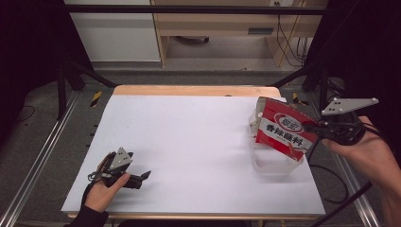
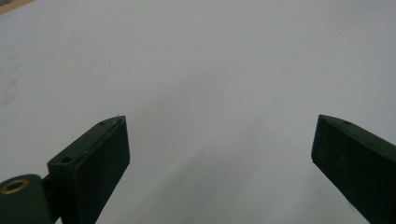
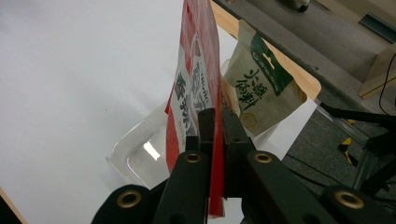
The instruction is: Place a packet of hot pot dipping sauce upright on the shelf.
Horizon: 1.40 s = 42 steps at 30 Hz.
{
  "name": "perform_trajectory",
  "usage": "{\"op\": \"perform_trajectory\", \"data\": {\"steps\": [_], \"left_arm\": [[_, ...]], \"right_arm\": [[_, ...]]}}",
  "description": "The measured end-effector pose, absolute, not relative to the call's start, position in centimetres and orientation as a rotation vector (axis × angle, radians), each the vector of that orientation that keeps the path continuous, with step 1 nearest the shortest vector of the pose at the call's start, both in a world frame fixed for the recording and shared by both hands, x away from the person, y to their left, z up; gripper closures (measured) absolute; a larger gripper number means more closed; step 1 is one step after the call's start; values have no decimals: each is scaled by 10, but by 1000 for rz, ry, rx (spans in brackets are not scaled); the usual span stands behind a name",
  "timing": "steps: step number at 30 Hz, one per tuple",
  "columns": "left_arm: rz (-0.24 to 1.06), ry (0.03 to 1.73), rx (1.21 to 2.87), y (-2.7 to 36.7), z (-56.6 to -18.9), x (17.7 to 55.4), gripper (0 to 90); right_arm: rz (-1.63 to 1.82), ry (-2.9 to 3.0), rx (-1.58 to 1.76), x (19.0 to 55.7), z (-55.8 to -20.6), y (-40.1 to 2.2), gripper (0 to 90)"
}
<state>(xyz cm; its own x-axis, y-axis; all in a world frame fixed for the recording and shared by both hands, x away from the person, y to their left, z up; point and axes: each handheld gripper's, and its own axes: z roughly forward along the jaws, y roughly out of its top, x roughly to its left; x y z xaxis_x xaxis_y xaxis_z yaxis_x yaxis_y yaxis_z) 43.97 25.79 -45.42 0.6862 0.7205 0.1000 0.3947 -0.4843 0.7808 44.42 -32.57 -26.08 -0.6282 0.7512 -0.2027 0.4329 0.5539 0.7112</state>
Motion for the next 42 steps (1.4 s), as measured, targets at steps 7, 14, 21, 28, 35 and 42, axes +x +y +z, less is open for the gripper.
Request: {"op": "perform_trajectory", "data": {"steps": [7, 14, 21, 28, 35, 42], "left_arm": [[541, 849, 2132, 257, -454, 439, 42], [541, 852, 2132, 258, -455, 440, 42], [541, 850, 2136, 258, -455, 440, 42], [538, 849, 2139, 257, -456, 440, 42], [537, 852, 2138, 258, -456, 440, 42], [535, 847, 2144, 256, -456, 440, 42]], "right_arm": [[858, 2311, 962, 448, -268, -323, 900], [873, 2319, 975, 452, -279, -319, 900], [882, 2329, 1002, 453, -295, -321, 900], [904, 2319, 1037, 453, -308, -329, 899], [904, 2316, 1054, 452, -312, -336, 898], [863, 2329, 1057, 451, -315, -338, 894]]}}
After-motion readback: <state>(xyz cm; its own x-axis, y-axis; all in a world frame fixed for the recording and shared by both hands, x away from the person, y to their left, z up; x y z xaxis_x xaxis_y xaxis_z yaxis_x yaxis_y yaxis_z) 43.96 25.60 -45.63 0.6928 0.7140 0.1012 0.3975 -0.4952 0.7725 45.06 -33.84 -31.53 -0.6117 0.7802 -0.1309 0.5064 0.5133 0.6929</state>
